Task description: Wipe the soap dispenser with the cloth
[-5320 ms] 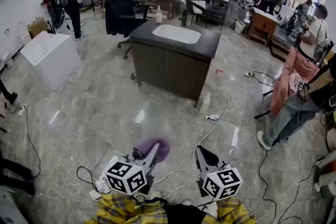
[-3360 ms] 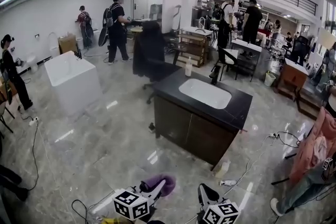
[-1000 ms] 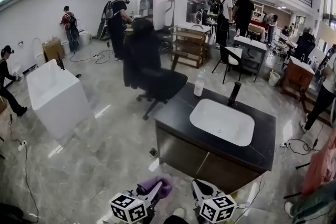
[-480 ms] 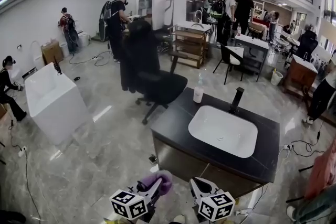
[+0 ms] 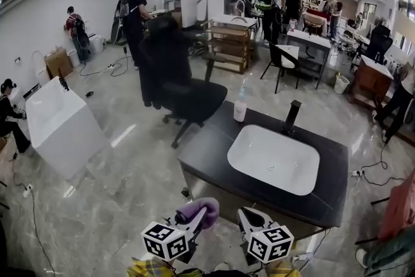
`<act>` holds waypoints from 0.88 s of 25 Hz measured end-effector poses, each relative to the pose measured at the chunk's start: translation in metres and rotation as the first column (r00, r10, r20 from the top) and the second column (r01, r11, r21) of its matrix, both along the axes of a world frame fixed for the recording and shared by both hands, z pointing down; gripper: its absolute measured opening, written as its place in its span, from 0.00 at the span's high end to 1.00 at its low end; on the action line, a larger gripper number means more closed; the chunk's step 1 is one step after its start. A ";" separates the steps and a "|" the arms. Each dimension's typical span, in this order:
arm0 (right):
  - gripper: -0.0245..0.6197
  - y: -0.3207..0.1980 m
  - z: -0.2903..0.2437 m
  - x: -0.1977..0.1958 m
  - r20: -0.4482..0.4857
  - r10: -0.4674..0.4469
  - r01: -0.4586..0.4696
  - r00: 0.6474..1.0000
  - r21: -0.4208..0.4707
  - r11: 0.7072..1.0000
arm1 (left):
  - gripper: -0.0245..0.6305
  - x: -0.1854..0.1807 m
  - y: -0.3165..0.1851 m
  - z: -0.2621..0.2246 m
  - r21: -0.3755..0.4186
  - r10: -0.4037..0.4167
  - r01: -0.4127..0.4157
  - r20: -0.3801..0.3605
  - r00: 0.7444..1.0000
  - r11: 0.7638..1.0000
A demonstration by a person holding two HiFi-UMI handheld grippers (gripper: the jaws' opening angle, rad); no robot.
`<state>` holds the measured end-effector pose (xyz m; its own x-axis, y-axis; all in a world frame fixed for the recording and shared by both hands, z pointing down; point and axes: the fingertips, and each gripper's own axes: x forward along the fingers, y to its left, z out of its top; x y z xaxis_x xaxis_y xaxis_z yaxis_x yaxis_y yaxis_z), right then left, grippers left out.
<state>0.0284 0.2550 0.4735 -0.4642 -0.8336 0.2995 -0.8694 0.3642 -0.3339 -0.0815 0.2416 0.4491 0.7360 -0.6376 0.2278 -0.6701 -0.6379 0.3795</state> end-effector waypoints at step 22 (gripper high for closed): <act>0.95 -0.135 0.027 0.039 -0.030 0.202 -0.203 0.979 -0.066 0.977 | 0.87 0.039 -0.180 0.016 -0.027 0.170 -0.170 -0.012 0.985 0.985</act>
